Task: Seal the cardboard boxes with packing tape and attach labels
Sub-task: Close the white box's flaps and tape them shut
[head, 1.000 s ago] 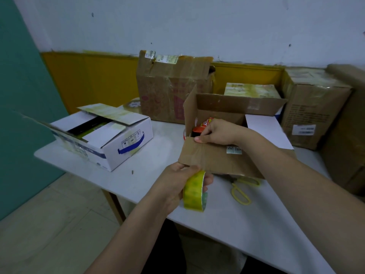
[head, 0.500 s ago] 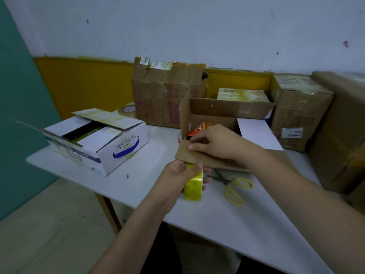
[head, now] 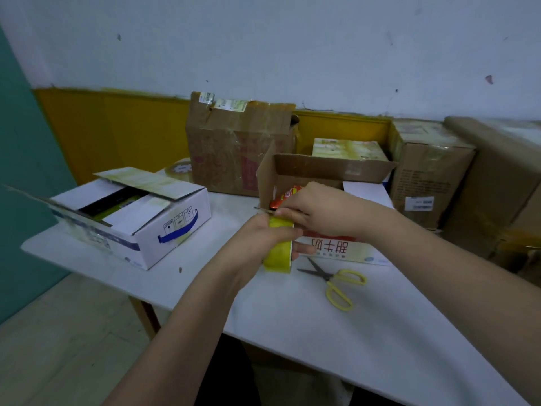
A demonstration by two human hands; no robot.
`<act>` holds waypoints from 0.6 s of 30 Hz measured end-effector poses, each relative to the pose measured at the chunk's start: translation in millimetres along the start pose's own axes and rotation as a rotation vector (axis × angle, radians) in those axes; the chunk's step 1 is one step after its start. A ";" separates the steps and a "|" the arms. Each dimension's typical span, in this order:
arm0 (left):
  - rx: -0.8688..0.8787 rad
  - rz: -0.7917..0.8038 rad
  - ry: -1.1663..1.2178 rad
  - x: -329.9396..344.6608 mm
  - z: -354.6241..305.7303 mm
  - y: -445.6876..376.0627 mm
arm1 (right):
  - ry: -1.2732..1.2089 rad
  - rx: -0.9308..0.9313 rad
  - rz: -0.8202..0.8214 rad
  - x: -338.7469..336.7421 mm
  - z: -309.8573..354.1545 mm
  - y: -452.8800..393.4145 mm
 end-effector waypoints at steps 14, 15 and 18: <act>-0.100 -0.238 0.069 -21.3 22.7 -36.9 | 0.216 0.192 -0.262 -37.2 -57.7 -25.4; -0.109 -0.280 0.044 -26.9 24.0 -41.3 | 0.235 0.215 -0.264 -35.9 -60.6 -26.1; -0.109 -0.372 0.048 -36.4 26.7 -46.6 | 0.240 0.163 -0.279 -29.7 -61.0 -25.5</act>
Point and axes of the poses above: each hand's wrist, its own y-axis away from the middle knuckle, its own x-axis out of the palm, z = x × y, the point moved 10 cm from there along -y, towards the middle knuckle, and after that the axes turned 10 degrees about z, right-handed, at the moved point
